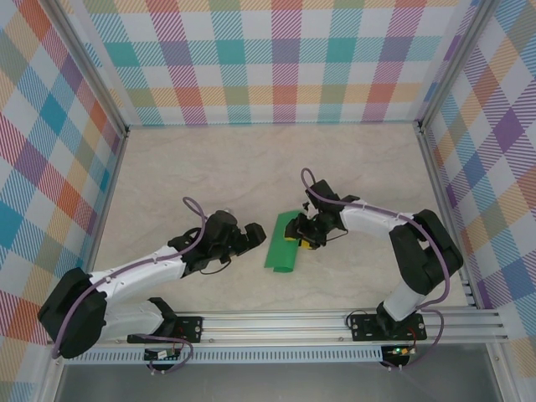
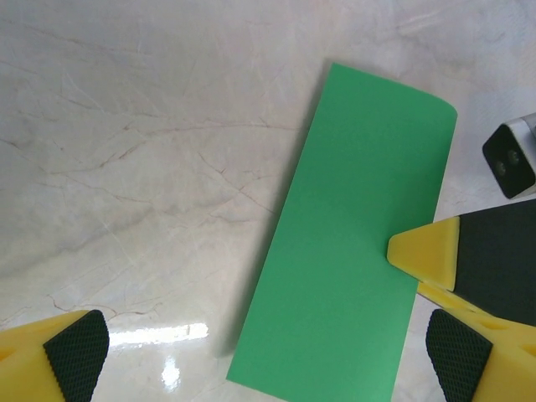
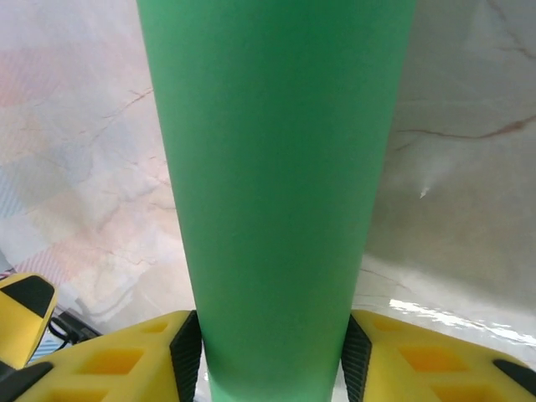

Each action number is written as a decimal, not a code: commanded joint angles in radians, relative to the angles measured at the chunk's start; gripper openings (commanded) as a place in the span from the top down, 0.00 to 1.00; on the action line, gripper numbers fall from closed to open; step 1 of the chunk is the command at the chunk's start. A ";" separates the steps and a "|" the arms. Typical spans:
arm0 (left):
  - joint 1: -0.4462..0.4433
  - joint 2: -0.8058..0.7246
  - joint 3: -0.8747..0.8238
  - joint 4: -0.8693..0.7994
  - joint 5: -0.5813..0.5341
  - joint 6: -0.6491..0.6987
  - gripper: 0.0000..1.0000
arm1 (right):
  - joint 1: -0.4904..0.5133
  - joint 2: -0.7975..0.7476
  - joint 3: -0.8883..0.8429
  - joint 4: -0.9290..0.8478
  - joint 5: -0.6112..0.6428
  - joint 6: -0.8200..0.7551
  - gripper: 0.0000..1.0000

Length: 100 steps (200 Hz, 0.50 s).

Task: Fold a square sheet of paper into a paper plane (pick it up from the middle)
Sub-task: Fold the square sheet of paper in half at the center of the table.

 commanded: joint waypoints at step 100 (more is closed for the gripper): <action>-0.038 0.151 0.132 -0.015 0.039 0.022 0.00 | -0.041 -0.063 0.006 -0.195 0.165 -0.130 0.29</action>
